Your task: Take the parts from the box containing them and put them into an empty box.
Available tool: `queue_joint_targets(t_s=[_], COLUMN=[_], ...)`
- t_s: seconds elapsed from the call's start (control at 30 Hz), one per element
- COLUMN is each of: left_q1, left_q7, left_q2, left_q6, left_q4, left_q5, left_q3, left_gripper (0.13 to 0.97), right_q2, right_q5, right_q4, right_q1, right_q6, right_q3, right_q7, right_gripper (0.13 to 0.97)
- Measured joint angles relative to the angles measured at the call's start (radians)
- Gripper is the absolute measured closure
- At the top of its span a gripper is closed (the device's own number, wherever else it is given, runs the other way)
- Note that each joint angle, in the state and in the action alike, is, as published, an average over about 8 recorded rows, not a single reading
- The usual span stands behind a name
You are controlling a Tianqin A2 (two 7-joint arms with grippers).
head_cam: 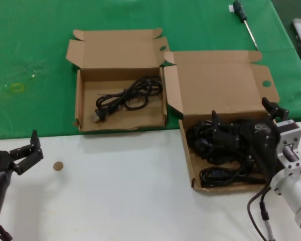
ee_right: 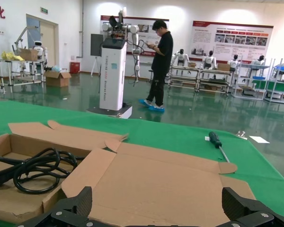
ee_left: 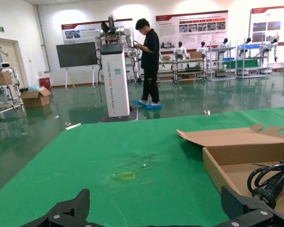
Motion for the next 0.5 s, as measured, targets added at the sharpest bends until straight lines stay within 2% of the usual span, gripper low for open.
queue_joint_targets(t_s=[0.5], left_q1=[0.0], left_q7=[0.0], left_q2=[0.0], left_q6=[0.0], left_q4=[0.0], left_q5=[0.0], left_q3=[0.0], left_gripper=[0.132], right_q2=[0.0], right_q5=[0.0], right_q4=[0.0], right_q1=[0.0], right_q6=[0.0], right_q3=[0.0], right_q7=[0.0], right_gripper=[0.129])
